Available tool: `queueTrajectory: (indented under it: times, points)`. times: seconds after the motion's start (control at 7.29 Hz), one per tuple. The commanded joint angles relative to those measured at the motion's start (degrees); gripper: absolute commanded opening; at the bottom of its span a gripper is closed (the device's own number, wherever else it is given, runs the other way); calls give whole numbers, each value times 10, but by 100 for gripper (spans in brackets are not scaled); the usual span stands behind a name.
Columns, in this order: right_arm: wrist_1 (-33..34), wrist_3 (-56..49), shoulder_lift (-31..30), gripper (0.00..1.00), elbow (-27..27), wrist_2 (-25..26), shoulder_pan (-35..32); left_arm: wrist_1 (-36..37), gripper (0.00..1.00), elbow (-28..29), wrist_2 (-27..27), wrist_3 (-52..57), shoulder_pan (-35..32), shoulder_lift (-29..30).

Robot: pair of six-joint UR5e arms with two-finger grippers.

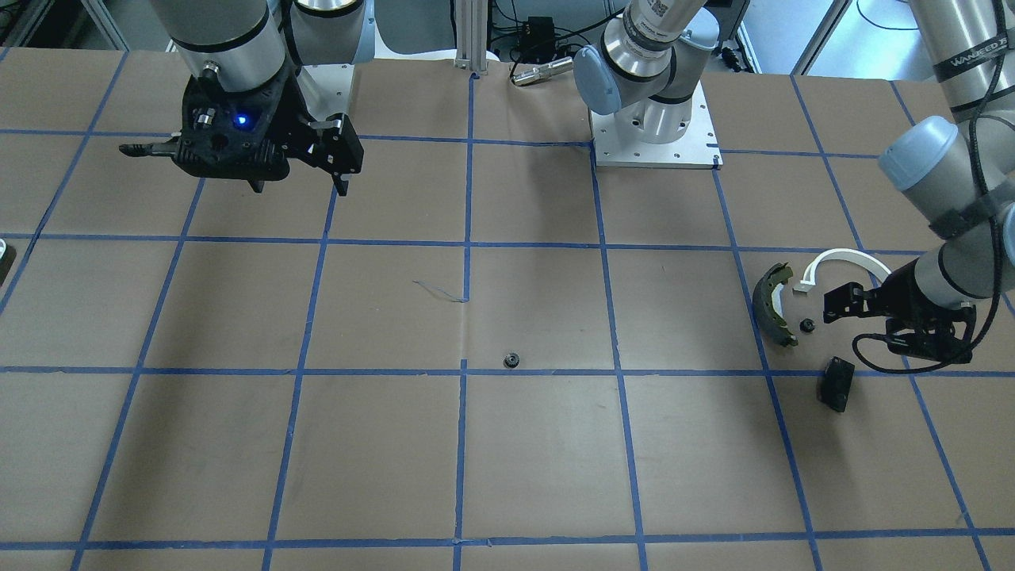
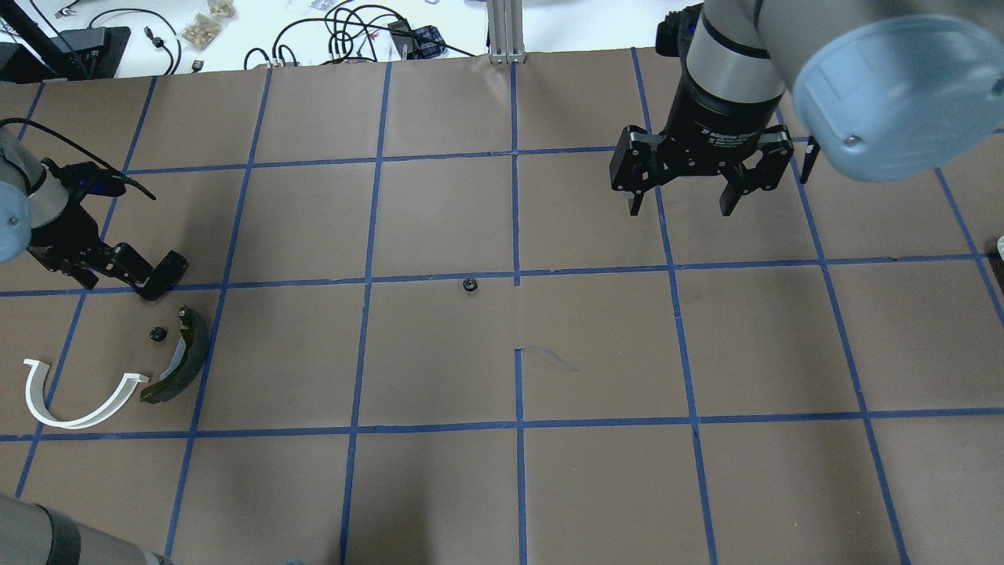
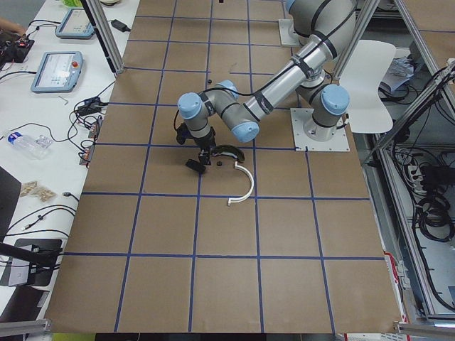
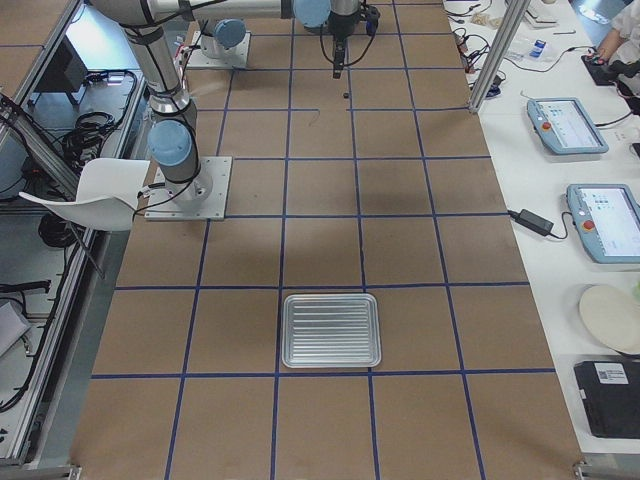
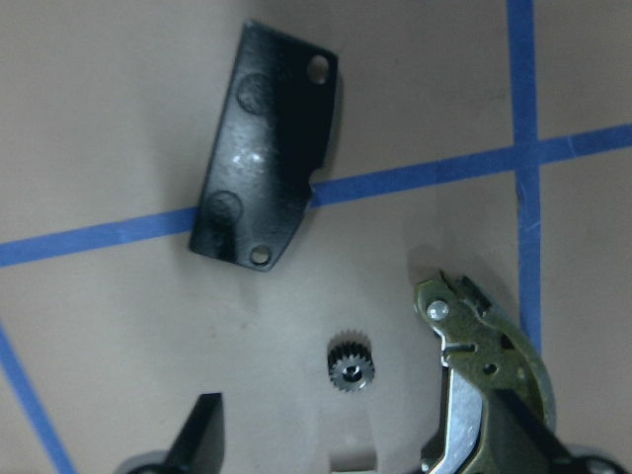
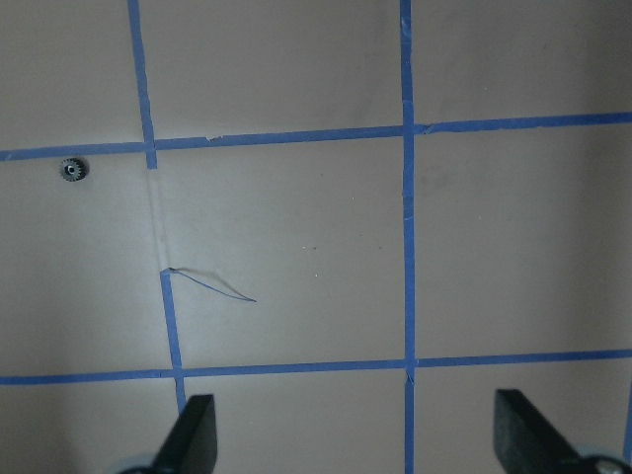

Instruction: Place bearing gear from tray to pile

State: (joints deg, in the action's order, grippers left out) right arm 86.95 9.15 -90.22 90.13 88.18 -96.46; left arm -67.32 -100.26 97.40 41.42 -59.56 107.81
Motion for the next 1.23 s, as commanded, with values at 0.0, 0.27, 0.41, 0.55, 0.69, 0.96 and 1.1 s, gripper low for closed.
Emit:
queueTrajectory:
  times: [0.0, 0.27, 0.41, 0.55, 0.69, 0.96, 1.1]
  points:
    - [1, 1, -7, 100, 5, -3, 2, -23, 100, 36, 0, -108, -90, -25]
    - [60, -2, -5, 100, 6, 0, 9, -32, 100, 50, -42, -295, -212, -21]
    - [62, -4, -5, 100, 0, 1, 24, -29, 100, 50, -49, -373, -261, -19]
    - [58, -23, -6, 100, 1, 0, 48, -26, 100, 50, -61, -428, -303, -13]
    - [54, -30, -7, 100, 2, -1, 52, -19, 100, 49, -65, -471, -342, -5]
    - [57, -44, -8, 100, 3, 1, 52, 12, 100, 46, -97, -544, -410, 15]
    - [57, -43, -8, 100, 3, 1, 52, 38, 100, 43, -97, -558, -439, 33]
